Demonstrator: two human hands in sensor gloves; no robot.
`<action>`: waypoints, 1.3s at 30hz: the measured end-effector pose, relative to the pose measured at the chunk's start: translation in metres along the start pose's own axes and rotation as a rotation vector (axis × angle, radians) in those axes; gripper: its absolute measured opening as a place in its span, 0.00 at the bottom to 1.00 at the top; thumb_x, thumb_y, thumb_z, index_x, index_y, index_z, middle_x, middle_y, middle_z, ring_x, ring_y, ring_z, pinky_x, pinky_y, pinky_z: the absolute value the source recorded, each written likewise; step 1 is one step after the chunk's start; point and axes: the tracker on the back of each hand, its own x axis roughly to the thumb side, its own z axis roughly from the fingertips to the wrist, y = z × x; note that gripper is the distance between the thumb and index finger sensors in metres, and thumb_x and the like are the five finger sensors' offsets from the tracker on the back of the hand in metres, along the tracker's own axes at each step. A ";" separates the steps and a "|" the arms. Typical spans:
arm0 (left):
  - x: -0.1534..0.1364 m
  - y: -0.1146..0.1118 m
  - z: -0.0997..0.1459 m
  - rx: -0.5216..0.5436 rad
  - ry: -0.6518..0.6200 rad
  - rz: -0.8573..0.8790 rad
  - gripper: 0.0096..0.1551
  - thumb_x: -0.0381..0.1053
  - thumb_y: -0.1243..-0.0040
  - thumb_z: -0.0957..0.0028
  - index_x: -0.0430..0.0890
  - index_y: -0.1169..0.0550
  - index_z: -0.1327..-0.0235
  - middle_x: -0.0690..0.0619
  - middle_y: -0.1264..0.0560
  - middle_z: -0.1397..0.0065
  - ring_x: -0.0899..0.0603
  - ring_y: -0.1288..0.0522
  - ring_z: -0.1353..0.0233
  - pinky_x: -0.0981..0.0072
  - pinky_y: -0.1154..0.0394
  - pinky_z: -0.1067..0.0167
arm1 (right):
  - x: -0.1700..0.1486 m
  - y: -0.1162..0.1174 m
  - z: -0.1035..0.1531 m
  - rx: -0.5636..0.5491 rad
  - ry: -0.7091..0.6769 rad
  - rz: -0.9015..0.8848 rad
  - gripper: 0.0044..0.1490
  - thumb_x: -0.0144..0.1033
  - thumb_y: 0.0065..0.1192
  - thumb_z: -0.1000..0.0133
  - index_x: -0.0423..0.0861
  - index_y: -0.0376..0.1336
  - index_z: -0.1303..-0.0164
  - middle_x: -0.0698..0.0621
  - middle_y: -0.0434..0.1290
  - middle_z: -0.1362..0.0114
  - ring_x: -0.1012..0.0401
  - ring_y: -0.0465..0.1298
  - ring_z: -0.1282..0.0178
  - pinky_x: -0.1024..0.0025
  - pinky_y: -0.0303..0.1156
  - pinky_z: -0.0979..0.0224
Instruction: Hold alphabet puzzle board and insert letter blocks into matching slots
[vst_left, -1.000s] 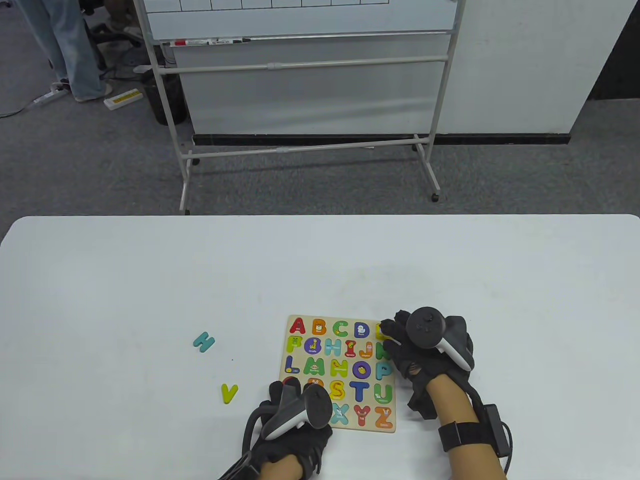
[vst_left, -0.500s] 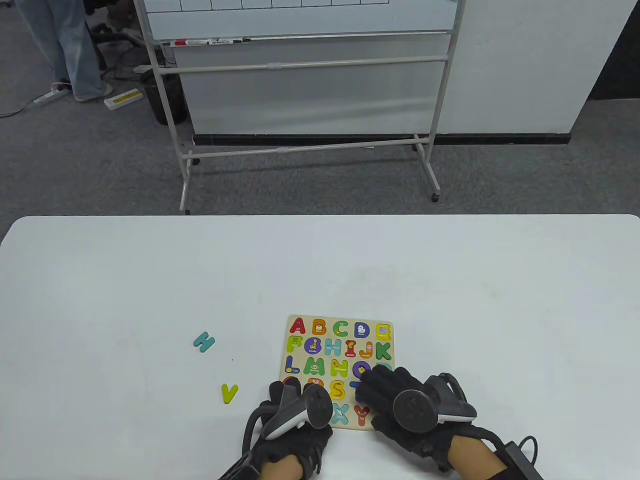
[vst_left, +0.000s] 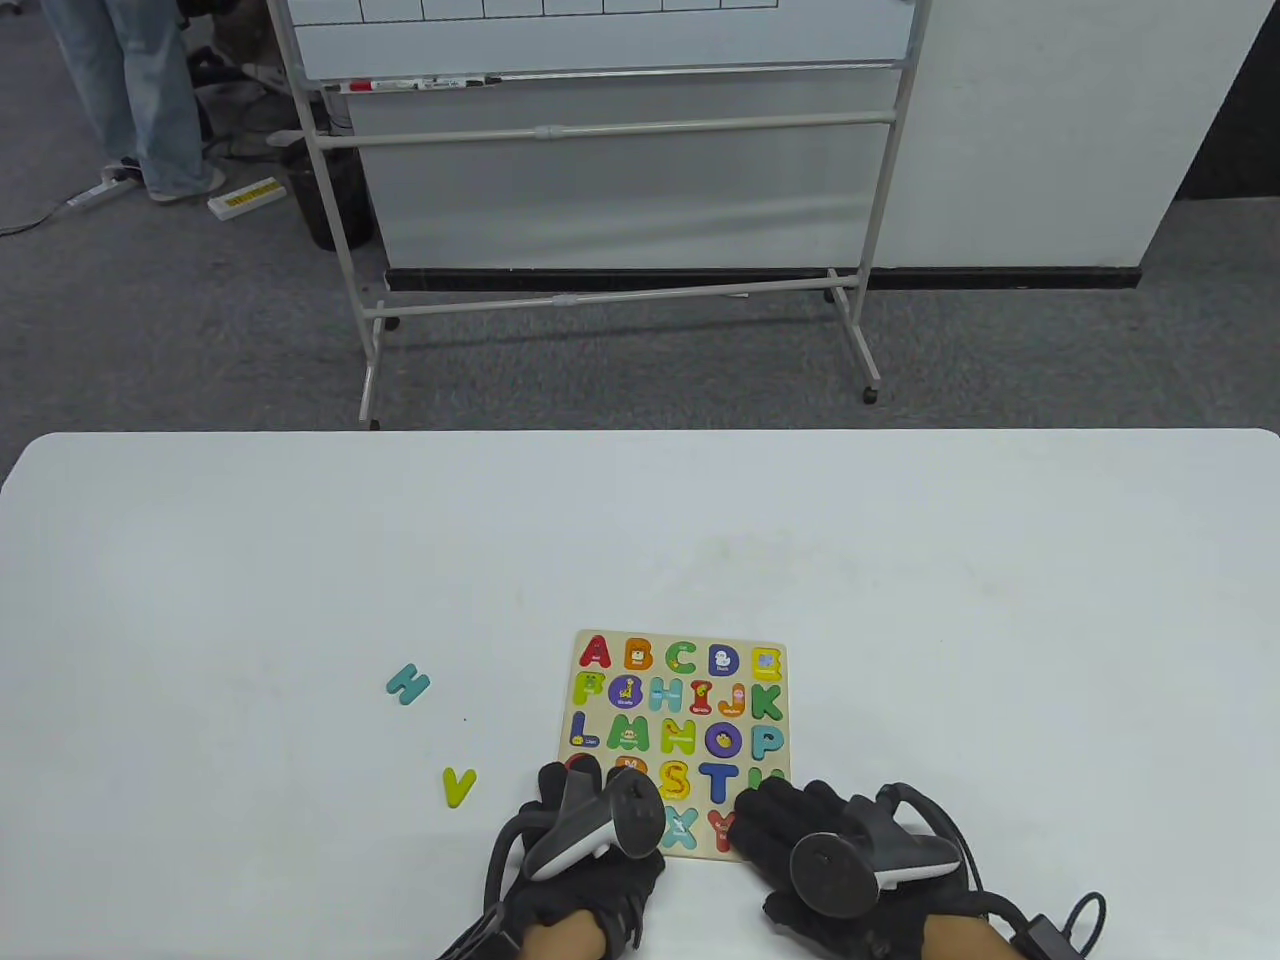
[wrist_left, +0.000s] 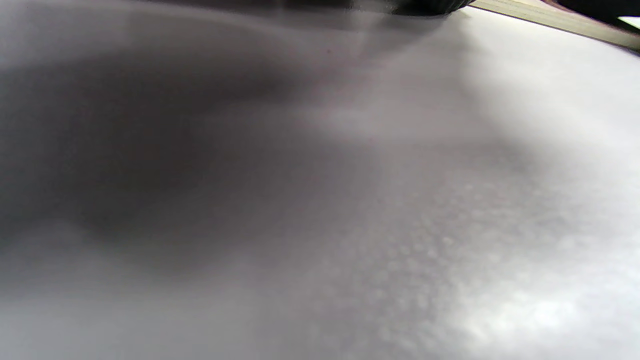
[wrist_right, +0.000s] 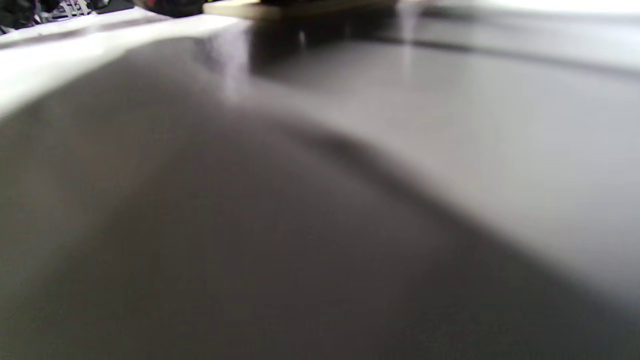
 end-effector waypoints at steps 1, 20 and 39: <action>0.000 0.000 0.000 -0.001 -0.002 0.001 0.50 0.62 0.62 0.45 0.40 0.67 0.26 0.29 0.73 0.24 0.18 0.73 0.27 0.25 0.61 0.34 | 0.000 0.001 0.000 0.016 0.001 -0.002 0.50 0.62 0.29 0.43 0.51 0.30 0.14 0.46 0.30 0.10 0.46 0.32 0.09 0.42 0.38 0.16; 0.004 0.036 0.036 0.245 -0.133 0.104 0.46 0.63 0.55 0.46 0.38 0.44 0.20 0.30 0.53 0.19 0.19 0.53 0.22 0.27 0.48 0.33 | 0.004 0.019 -0.005 0.214 0.034 0.058 0.56 0.69 0.15 0.46 0.50 0.06 0.28 0.47 0.05 0.21 0.48 0.10 0.19 0.40 0.19 0.22; -0.145 0.095 0.071 0.238 -0.030 -0.070 0.41 0.58 0.36 0.48 0.46 0.36 0.23 0.38 0.35 0.22 0.24 0.39 0.21 0.25 0.46 0.31 | 0.003 0.021 -0.005 0.208 0.031 0.049 0.57 0.71 0.16 0.45 0.50 0.06 0.27 0.47 0.06 0.20 0.48 0.10 0.18 0.39 0.20 0.21</action>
